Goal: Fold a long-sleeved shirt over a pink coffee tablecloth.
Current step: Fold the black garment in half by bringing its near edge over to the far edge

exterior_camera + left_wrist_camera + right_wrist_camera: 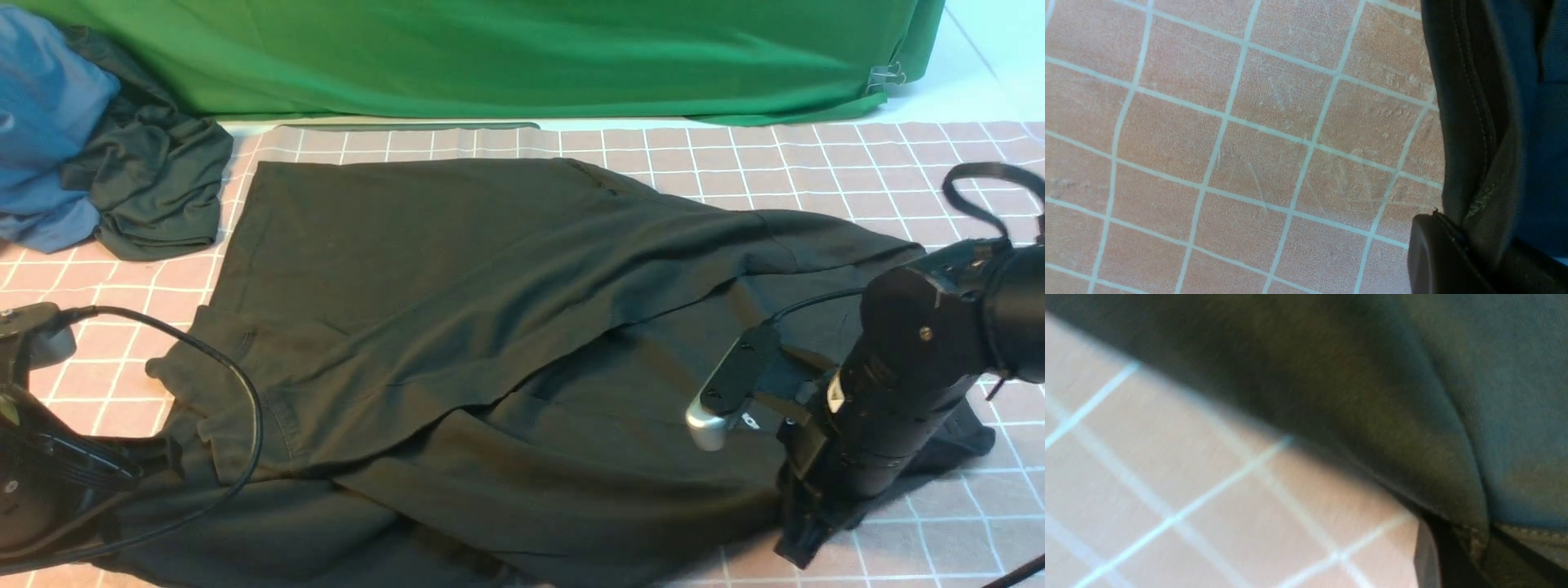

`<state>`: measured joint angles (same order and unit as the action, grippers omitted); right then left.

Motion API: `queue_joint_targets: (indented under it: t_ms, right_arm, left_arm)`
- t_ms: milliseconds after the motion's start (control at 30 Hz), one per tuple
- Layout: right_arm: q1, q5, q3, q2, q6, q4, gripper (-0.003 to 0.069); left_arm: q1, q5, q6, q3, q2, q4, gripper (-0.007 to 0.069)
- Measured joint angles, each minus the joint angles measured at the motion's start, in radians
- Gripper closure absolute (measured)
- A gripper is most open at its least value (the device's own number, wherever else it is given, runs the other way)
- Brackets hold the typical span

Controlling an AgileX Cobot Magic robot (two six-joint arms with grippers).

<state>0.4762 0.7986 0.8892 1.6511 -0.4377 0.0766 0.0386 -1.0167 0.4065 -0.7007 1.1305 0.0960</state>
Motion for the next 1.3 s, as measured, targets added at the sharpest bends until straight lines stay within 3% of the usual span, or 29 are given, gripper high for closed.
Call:
queue_joint_targets:
  t_ms: [400, 1133, 1300]
  right_arm:
    - [0.0, 0.113, 0.0, -0.154, -0.007, -0.026, 0.0594]
    - [0.0, -0.073, 0.0, 0.014, -0.004, -0.077, 0.0595]
    - [0.0, -0.125, 0.02, 0.022, 0.022, -0.077, 0.0564]
  left_arm:
    - [0.0, -0.047, 0.0, -0.143, 0.001, -0.007, 0.0577]
    - [0.0, -0.006, 0.001, -0.169, 0.003, 0.076, 0.0577]
    - [0.0, -0.006, 0.001, -0.169, 0.003, 0.077, 0.0577]
